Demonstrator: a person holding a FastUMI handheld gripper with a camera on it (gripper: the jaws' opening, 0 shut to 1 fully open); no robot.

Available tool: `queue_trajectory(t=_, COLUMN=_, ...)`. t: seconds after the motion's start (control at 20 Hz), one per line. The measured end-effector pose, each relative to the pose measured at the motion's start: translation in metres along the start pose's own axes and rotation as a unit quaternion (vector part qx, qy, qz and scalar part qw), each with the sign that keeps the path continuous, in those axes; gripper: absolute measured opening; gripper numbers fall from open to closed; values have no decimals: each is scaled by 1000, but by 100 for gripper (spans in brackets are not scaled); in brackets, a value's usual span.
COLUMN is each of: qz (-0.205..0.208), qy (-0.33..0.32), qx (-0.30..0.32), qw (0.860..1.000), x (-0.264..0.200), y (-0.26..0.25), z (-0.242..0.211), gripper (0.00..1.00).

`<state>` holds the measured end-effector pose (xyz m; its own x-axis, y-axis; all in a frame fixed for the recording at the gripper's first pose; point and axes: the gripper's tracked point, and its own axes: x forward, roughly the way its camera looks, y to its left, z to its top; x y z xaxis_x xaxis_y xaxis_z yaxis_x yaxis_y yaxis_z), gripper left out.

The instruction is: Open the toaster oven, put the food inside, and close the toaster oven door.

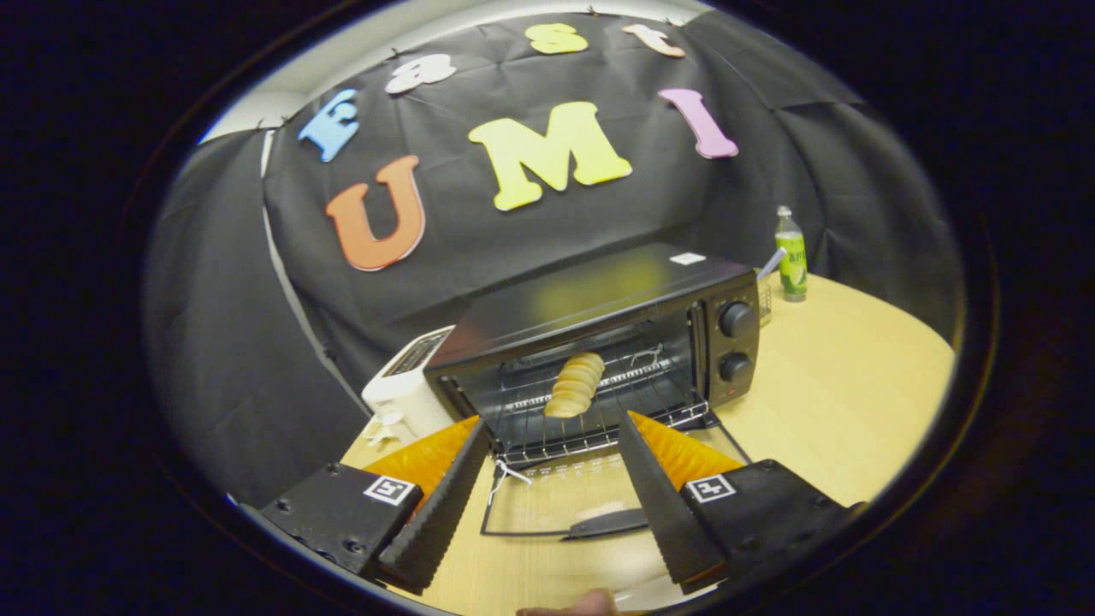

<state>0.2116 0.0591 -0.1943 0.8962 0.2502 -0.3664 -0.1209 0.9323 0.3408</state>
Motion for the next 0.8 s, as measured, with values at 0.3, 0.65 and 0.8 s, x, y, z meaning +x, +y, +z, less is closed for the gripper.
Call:
queue_trajectory(t=0.3, qz=6, qy=34, qx=-81, qw=996, x=-64, y=-7, z=-35, gripper=100)
queue_trajectory(t=0.65, qz=-35, qy=141, qx=-107, qw=984, x=-42, y=-49, z=-123, gripper=100)
queue_trajectory(t=0.8, qz=-47, qy=180, qx=-105, qw=977, x=-20, y=-61, z=-151, gripper=100)
